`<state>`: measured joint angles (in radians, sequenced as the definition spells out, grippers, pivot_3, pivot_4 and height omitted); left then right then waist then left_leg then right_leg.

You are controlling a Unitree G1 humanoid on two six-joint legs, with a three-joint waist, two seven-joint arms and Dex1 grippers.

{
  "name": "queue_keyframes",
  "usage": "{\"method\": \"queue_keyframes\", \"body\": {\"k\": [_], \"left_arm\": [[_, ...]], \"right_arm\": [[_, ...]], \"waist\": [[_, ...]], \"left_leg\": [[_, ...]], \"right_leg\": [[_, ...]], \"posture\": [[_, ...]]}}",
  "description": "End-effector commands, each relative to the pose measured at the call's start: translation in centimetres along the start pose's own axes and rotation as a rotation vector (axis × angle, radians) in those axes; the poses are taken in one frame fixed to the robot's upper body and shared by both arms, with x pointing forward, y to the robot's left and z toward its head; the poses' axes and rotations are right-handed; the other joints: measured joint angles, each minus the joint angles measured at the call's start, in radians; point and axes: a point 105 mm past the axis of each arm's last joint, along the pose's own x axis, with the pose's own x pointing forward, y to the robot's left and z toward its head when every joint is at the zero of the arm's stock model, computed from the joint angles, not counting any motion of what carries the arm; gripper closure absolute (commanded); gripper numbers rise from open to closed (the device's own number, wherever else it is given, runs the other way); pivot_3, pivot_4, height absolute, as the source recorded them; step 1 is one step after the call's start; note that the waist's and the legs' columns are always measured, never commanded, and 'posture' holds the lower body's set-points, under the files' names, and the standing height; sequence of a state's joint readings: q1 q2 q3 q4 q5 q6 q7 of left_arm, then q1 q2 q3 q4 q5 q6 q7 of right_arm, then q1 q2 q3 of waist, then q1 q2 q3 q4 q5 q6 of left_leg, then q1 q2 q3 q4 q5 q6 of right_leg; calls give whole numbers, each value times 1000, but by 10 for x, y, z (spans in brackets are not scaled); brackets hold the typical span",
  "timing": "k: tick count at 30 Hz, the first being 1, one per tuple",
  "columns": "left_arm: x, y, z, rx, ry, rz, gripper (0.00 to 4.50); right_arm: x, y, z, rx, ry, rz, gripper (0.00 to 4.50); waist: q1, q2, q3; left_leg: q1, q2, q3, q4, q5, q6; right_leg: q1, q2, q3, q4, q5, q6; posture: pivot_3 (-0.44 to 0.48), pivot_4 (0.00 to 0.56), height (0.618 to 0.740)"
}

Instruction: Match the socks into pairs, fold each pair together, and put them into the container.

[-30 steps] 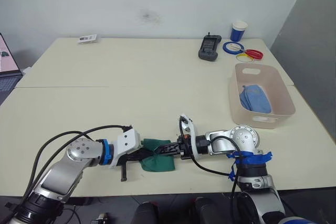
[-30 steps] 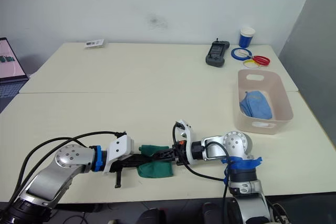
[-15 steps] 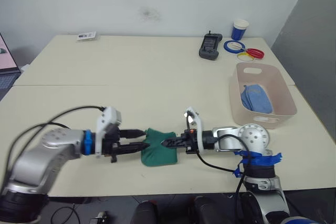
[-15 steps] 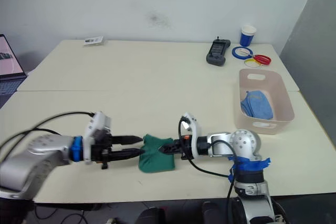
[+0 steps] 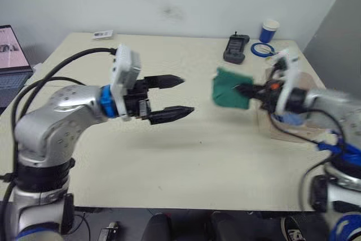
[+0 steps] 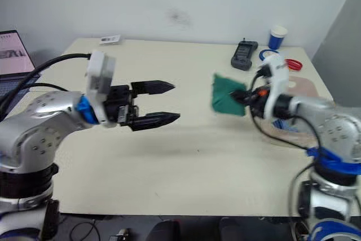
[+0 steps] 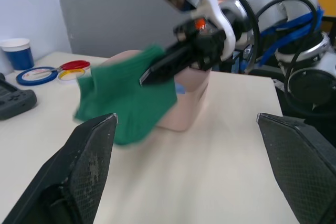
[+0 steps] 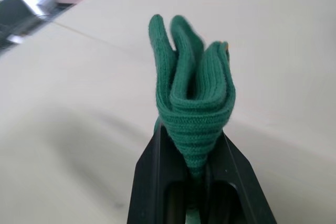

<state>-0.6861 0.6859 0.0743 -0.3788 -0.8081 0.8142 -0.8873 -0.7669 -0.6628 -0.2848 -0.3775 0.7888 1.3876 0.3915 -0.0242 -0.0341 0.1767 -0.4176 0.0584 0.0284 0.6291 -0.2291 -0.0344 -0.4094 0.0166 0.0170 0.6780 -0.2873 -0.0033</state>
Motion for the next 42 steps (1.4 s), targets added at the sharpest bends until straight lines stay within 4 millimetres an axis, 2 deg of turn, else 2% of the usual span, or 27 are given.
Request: {"method": "queue_keyframes", "body": {"k": [1,4,6,8,11,14,16,20,23,27,33,36,38,40,42], "left_arm": [[24,7,14,60,-49,22,64],[41,7,16,74,-68,3,64],[54,6,17,85,-86,-8,64],[63,3,19,92,-103,-24,64],[69,-1,19,89,-114,-45,64],[67,-4,15,91,-96,-60,64],[65,-6,12,90,-80,-64,64],[63,-7,6,89,-55,-67,64],[63,-8,4,87,-51,-70,0],[60,-6,-3,85,-22,-75,0],[50,9,-8,84,9,-37,0],[39,20,-10,102,28,3,0],[24,30,-14,115,46,52,0],[10,40,-23,119,80,105,0],[-12,52,-34,121,112,208,0]], "right_arm": [[-15,-42,26,-320,-26,-222,4500],[-28,-82,32,-632,61,-402,4500],[-31,-108,23,-872,174,-486,4500],[-25,-121,8,-997,249,-483,4500],[-6,-116,-22,-1072,319,-353,4500],[3,-103,-50,-1121,405,-186,4500],[3,-96,-63,-1119,462,-92,4500],[-4,-97,-76,-1181,579,16,4500],[-5,-95,-80,-1167,596,72,3574],[-11,-96,-70,-1139,612,119,2174],[-27,-104,-35,-1116,624,125,26],[-36,-105,-9,-1092,607,106,26],[-33,-98,17,-1056,506,82,26],[-25,-86,35,-995,381,89,26],[-10,-63,47,-899,223,145,26]], "waist": [[-2,0,1],[-5,1,1],[-10,1,1],[-10,1,1],[-12,1,1],[-9,5,3],[-5,6,4],[-3,6,4],[-2,6,4],[-2,6,4],[-3,7,5],[-4,8,5],[-8,9,6],[-11,9,6],[-15,9,6]], "left_leg": [[0,-2,0,1,0,0],[0,-4,1,0,0,0],[1,-4,1,0,0,0],[1,-2,1,0,1,-1],[3,2,3,1,2,-4],[3,3,2,1,3,-5],[3,3,2,1,3,-6],[2,3,2,1,3,-6],[3,3,2,3,3,-6],[2,2,1,5,3,-6],[2,2,1,9,3,-6],[2,2,0,11,3,-5],[3,2,1,12,3,-5],[3,3,1,12,3,-5],[5,3,1,13,3,-5]], "right_leg": [[0,0,0,0,0,0],[-1,0,1,0,0,0],[-1,0,3,1,0,1],[-1,0,2,1,0,0],[-1,0,4,2,0,0],[-1,2,2,4,0,0],[-1,2,2,4,0,0],[0,0,2,4,0,0],[1,-1,2,3,0,0],[2,-1,1,4,1,1],[2,-1,1,5,1,0],[3,-1,0,6,2,-1],[3,0,1,6,3,-2],[3,0,1,8,3,-3],[3,1,1,10,3,-4]], "posture": [[0,150,740],[0,150,740],[0,150,740],[0,150,740],[0,150,740],[0,150,740],[0,150,740],[0,150,740],[0,150,740],[0,150,740],[0,150,740],[0,150,740],[0,150,740],[0,150,740],[0,150,740]]}}
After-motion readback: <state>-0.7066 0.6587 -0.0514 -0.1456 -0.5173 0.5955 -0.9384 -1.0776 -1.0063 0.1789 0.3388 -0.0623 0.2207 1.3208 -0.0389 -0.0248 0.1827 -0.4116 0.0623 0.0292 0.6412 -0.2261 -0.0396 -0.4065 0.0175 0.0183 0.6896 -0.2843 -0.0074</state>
